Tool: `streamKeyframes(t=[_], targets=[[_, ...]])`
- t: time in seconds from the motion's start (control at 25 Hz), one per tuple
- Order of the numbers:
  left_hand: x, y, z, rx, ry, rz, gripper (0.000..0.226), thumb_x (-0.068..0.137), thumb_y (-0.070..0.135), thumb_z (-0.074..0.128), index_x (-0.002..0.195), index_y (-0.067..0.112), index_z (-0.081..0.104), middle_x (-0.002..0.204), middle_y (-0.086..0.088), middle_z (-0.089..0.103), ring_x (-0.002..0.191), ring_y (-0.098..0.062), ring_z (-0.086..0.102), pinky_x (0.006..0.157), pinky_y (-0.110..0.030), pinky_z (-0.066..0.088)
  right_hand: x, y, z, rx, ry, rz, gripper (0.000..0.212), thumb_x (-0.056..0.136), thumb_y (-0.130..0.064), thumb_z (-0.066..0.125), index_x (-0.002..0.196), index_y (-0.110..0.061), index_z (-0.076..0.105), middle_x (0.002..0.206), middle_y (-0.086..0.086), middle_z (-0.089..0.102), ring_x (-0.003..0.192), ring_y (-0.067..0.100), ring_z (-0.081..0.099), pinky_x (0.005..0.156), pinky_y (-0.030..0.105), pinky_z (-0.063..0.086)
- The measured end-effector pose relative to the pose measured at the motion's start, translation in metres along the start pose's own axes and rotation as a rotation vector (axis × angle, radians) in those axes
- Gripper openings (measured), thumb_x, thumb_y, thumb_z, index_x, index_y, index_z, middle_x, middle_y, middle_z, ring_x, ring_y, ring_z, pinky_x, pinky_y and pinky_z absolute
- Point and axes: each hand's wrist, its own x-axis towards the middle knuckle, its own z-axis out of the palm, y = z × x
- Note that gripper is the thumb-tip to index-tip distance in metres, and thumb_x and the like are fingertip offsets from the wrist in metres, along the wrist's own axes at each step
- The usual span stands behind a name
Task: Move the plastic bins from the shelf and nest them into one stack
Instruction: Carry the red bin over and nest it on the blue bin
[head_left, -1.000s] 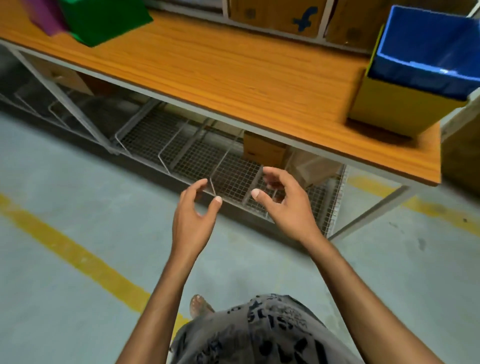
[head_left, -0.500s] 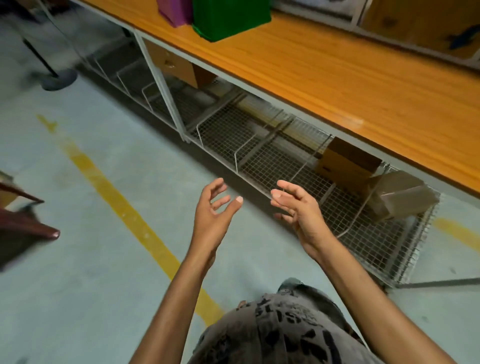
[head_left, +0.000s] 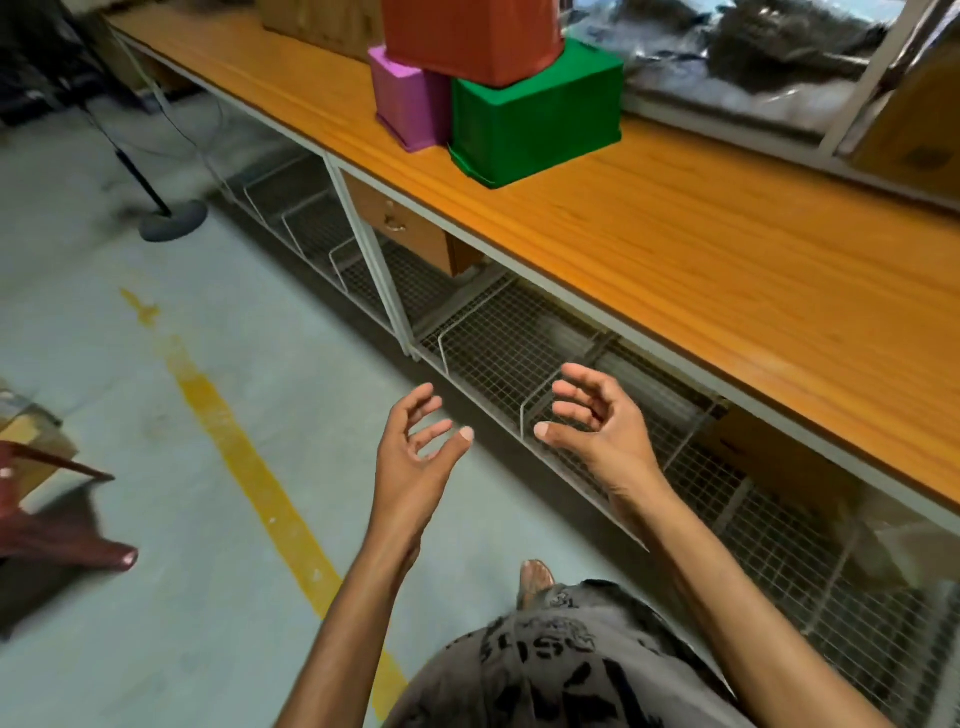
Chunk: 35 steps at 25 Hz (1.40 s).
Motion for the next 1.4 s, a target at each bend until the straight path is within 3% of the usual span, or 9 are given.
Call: streamKeyframes(t=[0.16, 0.36, 0.56, 0.68, 0.8, 0.92, 1.08, 1.28, 1.4], targets=[[0.09, 0.032, 0.003, 0.047, 0.021, 0.076, 0.048, 0.093, 0.009, 0.073, 0.134, 0.027, 0.058, 0.131, 0.008, 0.064, 0.113, -0.007, 0.066, 0.083, -0.012, 0.053, 0.087, -0.037, 0.023, -0.099, 0.005, -0.087, 0.062, 0.08, -0.003, 0.084, 0.133, -0.025, 0.061, 0.122, -0.001, 0.068, 0.111, 0.023, 0.067, 0.097, 0.036, 0.058], [0.199, 0.057, -0.006, 0.307, 0.0, 0.192, 0.043, 0.096, 0.021, 0.07, 0.135, 0.033, 0.059, 0.13, 0.017, 0.062, 0.116, 0.005, 0.059, 0.081, -0.009, 0.048, 0.176, -0.063, 0.069, -0.366, 0.013, -0.235, 0.057, 0.087, -0.015, 0.078, 0.135, -0.038, 0.055, 0.123, -0.022, 0.062, 0.111, 0.0, 0.061, 0.087, 0.028, 0.056], [0.329, 0.067, -0.021, 0.465, -0.101, 0.337, 0.043, 0.096, 0.019, 0.07, 0.136, 0.031, 0.06, 0.13, 0.018, 0.06, 0.119, 0.004, 0.057, 0.097, -0.016, 0.049, 0.271, -0.074, 0.121, -0.442, 0.119, -0.327, 0.056, 0.089, -0.017, 0.075, 0.135, -0.04, 0.053, 0.123, -0.023, 0.06, 0.111, -0.002, 0.059, 0.086, 0.031, 0.058], [0.413, 0.073, -0.034, 0.437, -0.211, 0.359, 0.043, 0.093, 0.016, 0.073, 0.133, 0.03, 0.063, 0.128, 0.014, 0.062, 0.117, 0.003, 0.06, 0.1, -0.023, 0.053, 0.33, -0.078, 0.158, -0.474, 0.237, -0.376, 0.057, 0.088, -0.017, 0.076, 0.137, -0.038, 0.053, 0.123, -0.017, 0.062, 0.109, -0.001, 0.06, 0.084, 0.03, 0.057], [0.49, 0.093, -0.045, 0.404, -0.275, 0.404, 0.043, 0.092, 0.015, 0.074, 0.13, 0.031, 0.064, 0.128, 0.013, 0.064, 0.115, -0.002, 0.062, 0.091, -0.029, 0.057, 0.384, -0.1, 0.195, -0.503, 0.358, -0.404, 0.059, 0.086, -0.015, 0.078, 0.136, -0.036, 0.055, 0.124, -0.013, 0.062, 0.109, 0.0, 0.06, 0.083, 0.031, 0.056], [0.549, 0.121, -0.042, 0.325, -0.316, 0.477, 0.044, 0.091, 0.007, 0.071, 0.128, 0.029, 0.065, 0.123, 0.007, 0.066, 0.11, -0.005, 0.064, 0.077, -0.02, 0.056, 0.427, -0.131, 0.216, -0.534, 0.487, -0.464, 0.059, 0.083, -0.014, 0.079, 0.134, -0.033, 0.058, 0.122, -0.014, 0.06, 0.108, -0.002, 0.059, 0.081, 0.026, 0.054], [0.612, 0.147, -0.013, 0.26, -0.343, 0.521, 0.04, 0.087, 0.001, 0.07, 0.12, 0.022, 0.069, 0.112, 0.003, 0.072, 0.098, -0.003, 0.069, 0.069, -0.012, 0.053, 0.48, -0.166, 0.222, -0.589, 0.588, -0.472, 0.056, 0.082, -0.016, 0.077, 0.133, -0.032, 0.059, 0.123, -0.011, 0.057, 0.106, 0.004, 0.058, 0.081, 0.029, 0.053], [0.656, 0.179, 0.029, 0.205, -0.421, 0.528, 0.038, 0.085, 0.0, 0.07, 0.119, 0.015, 0.069, 0.11, 0.001, 0.071, 0.094, -0.014, 0.071, 0.077, -0.026, 0.059, 0.535, -0.201, 0.202, -0.555, 0.687, -0.528, 0.05, 0.084, -0.023, 0.073, 0.131, -0.032, 0.06, 0.121, -0.007, 0.055, 0.101, 0.0, 0.058, 0.085, 0.024, 0.051], [0.664, 0.21, 0.058, 0.211, -0.357, 0.663, 0.043, 0.085, 0.008, 0.07, 0.125, 0.02, 0.066, 0.119, 0.0, 0.063, 0.104, -0.015, 0.065, 0.088, -0.037, 0.058, 0.58, -0.231, 0.172, -0.43, 0.771, -0.523, 0.032, 0.091, -0.031, 0.063, 0.122, -0.022, 0.067, 0.121, 0.001, 0.065, 0.101, 0.007, 0.062, 0.096, 0.036, 0.054]])
